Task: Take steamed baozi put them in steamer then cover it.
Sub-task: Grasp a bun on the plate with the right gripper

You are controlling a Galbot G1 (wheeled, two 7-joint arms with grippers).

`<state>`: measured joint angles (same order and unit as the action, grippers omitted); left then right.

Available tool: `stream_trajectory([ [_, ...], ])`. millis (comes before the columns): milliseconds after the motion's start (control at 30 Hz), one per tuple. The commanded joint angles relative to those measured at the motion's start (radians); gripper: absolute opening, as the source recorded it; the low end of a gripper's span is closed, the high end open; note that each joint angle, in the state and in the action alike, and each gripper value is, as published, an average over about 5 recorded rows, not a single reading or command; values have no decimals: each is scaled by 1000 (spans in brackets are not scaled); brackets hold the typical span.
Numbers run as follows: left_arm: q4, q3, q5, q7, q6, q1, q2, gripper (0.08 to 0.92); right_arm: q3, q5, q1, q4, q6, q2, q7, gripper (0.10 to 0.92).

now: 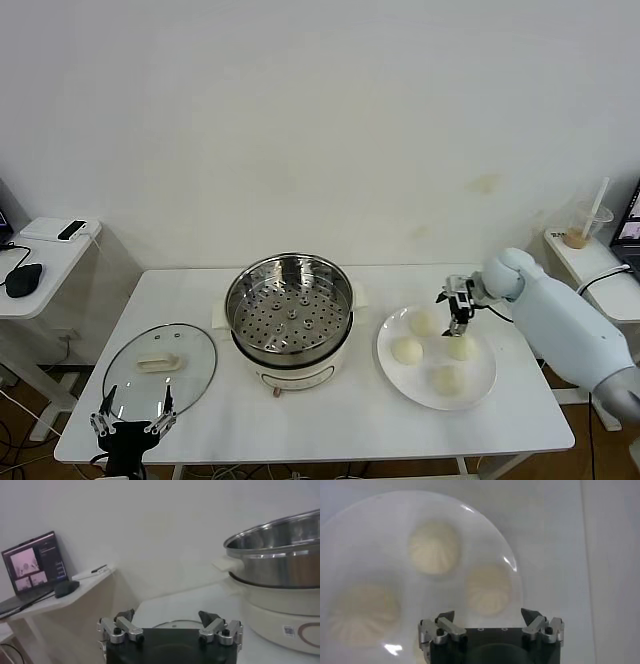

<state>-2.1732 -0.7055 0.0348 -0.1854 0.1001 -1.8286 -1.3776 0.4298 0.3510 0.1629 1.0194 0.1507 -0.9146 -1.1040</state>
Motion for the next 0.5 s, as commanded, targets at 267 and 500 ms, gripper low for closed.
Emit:
stream_trajectory([
  [267, 3, -6, 2, -2, -1, 2, -1, 823, 53, 18, -34, -62, 5, -60, -2, 823],
  [500, 2, -8, 2, -8, -5, -2, -3, 823, 53, 26, -38, -85, 14, -88, 12, 809],
])
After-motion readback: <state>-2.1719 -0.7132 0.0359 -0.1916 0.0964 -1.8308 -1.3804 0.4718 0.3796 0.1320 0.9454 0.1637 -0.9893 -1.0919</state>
